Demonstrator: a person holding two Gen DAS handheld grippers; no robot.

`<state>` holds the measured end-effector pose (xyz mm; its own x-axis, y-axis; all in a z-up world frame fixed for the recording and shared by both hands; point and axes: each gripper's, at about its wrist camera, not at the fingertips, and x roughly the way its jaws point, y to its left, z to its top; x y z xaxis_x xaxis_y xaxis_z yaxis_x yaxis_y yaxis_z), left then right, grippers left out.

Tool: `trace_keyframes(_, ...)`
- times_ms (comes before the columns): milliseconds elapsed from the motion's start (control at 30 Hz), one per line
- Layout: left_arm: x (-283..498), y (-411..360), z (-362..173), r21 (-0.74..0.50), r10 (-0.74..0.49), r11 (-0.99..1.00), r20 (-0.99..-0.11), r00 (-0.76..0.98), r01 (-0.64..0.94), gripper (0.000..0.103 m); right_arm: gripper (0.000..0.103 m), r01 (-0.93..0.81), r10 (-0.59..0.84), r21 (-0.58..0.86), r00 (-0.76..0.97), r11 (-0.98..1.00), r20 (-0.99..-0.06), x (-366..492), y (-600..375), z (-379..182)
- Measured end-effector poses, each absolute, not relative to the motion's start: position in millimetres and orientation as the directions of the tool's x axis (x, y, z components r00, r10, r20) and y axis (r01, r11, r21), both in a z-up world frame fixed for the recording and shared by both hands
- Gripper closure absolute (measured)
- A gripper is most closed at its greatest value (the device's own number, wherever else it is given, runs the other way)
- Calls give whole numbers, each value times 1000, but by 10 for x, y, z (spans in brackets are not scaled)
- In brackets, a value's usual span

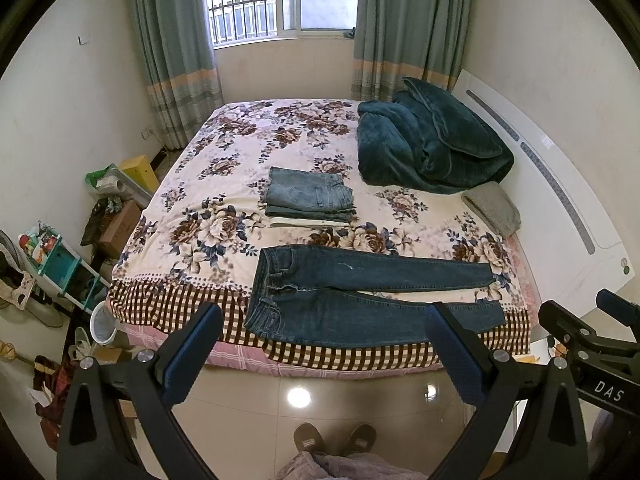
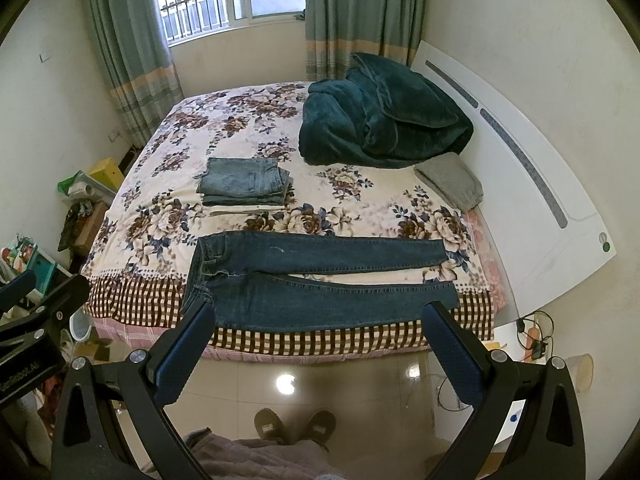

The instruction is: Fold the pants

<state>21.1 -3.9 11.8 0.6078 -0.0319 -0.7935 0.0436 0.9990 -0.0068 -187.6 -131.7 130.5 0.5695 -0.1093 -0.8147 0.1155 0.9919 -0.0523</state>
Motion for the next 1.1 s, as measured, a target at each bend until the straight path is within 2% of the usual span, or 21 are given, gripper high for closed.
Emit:
trace_keyframes(233,421,128,-118,18,-7,999,-790,613,35,0,0,225,-141,-18,545,974,-827,-1729,-1398,1010)
trace_keyframes(467,1115,257,-657,72,64,997,-813,579,-9,0,0,419,-188,17,443,908,-877,-1093,-1991,212)
trace_keyframes(633,1817,318,-1177,96,122,992,-868,482,-78,0,0,511,-202,8,353,859,-914,-446,-2615,-449)
trace_keyframes(733,2299,333,-1565,115,167,982,-896,412,-147,0,0,550,-180,12,293,835,-939,136,-3086,-999)
trace_keyframes(900,3176,595,-2508,137,208,924,-964,168,-358,0,0,575,-96,26,180,818,-979,1217,-3832,-2033)
trace_keyframes(1100,3952,932,-3745,146,131,776,-989,-69,-614,0,0,592,-78,-25,63,805,-995,2302,-4367,-3249)
